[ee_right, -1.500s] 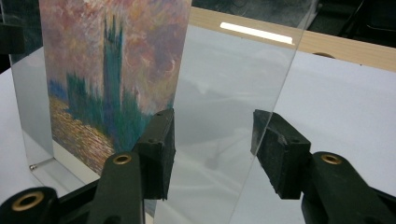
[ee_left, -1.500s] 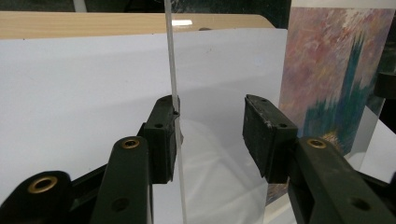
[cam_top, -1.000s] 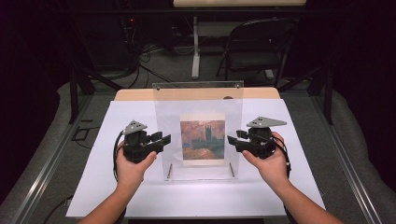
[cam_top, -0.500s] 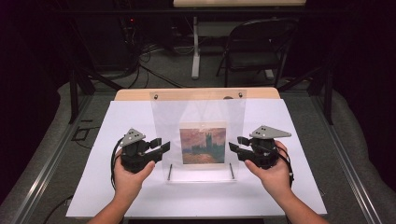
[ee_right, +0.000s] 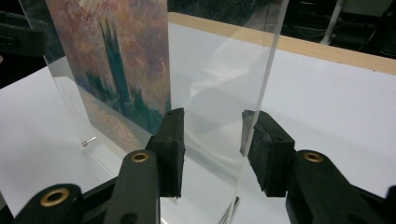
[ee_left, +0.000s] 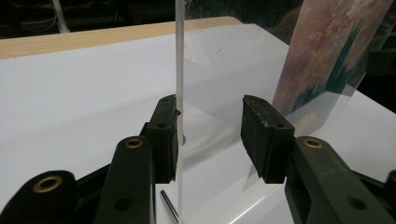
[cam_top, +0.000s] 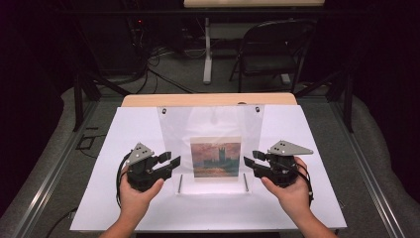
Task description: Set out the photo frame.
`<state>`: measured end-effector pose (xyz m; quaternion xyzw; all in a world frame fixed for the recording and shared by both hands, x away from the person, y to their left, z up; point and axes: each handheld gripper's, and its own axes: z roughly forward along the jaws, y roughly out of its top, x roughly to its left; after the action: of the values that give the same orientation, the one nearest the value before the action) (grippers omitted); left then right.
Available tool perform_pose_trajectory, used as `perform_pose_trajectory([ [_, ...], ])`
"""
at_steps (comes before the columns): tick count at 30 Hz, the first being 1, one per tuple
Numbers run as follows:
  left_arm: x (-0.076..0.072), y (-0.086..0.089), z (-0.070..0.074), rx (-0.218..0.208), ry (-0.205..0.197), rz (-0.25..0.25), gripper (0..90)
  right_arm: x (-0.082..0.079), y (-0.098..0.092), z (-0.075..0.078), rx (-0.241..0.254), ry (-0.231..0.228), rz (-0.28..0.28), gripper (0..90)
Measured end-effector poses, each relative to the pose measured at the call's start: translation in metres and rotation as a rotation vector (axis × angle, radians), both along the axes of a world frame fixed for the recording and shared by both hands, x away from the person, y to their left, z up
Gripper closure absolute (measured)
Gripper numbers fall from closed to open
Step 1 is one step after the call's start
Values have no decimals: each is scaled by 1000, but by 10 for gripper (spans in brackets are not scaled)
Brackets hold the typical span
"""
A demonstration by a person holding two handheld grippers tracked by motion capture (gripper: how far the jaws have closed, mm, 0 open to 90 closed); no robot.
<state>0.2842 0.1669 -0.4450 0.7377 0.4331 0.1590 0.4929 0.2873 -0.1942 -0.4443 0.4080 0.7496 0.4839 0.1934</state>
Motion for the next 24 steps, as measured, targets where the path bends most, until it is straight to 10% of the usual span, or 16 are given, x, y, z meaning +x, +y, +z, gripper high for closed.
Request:
perform_pose_trajectory([
  [24,-8,18,-1,1,9,0,534,-8,-11,2,12,-15,16,549],
])
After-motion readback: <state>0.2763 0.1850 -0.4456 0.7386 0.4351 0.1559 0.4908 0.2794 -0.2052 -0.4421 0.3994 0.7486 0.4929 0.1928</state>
